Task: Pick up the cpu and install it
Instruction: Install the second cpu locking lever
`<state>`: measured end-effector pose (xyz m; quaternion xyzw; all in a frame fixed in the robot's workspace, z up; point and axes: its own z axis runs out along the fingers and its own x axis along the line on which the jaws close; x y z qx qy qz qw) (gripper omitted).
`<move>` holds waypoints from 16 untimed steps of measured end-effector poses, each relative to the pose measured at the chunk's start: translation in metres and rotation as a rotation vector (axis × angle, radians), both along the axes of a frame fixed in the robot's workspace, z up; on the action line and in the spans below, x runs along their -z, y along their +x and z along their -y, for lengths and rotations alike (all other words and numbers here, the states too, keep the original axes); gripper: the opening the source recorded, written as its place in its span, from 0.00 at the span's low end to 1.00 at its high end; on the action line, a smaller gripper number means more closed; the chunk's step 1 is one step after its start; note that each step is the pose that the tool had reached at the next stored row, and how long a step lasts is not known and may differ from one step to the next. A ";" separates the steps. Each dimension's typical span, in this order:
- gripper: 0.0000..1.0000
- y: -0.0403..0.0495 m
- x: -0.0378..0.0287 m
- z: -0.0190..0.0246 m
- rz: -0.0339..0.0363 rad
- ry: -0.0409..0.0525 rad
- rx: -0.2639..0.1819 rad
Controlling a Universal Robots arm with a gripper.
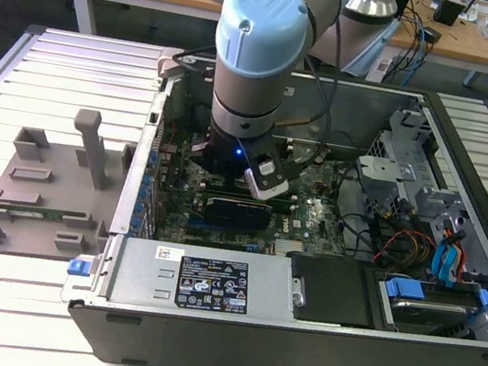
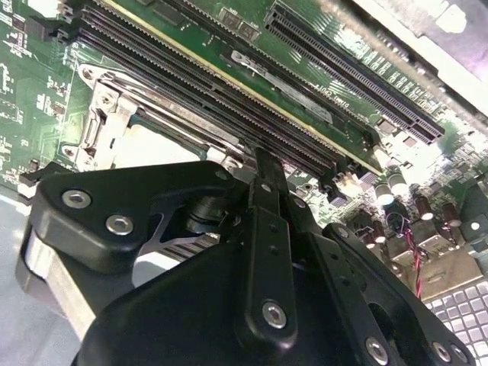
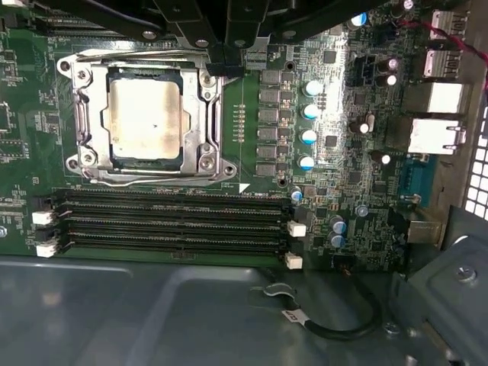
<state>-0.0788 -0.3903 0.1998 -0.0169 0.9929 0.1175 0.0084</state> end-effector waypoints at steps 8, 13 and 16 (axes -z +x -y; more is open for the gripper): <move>0.11 -0.0004 -0.0003 -0.0009 0.0013 0.0033 0.000; 0.11 0.0028 -0.0144 -0.0018 -0.0002 -0.0277 0.000; 0.11 0.0104 -0.0144 -0.0086 -0.0052 -0.0832 0.000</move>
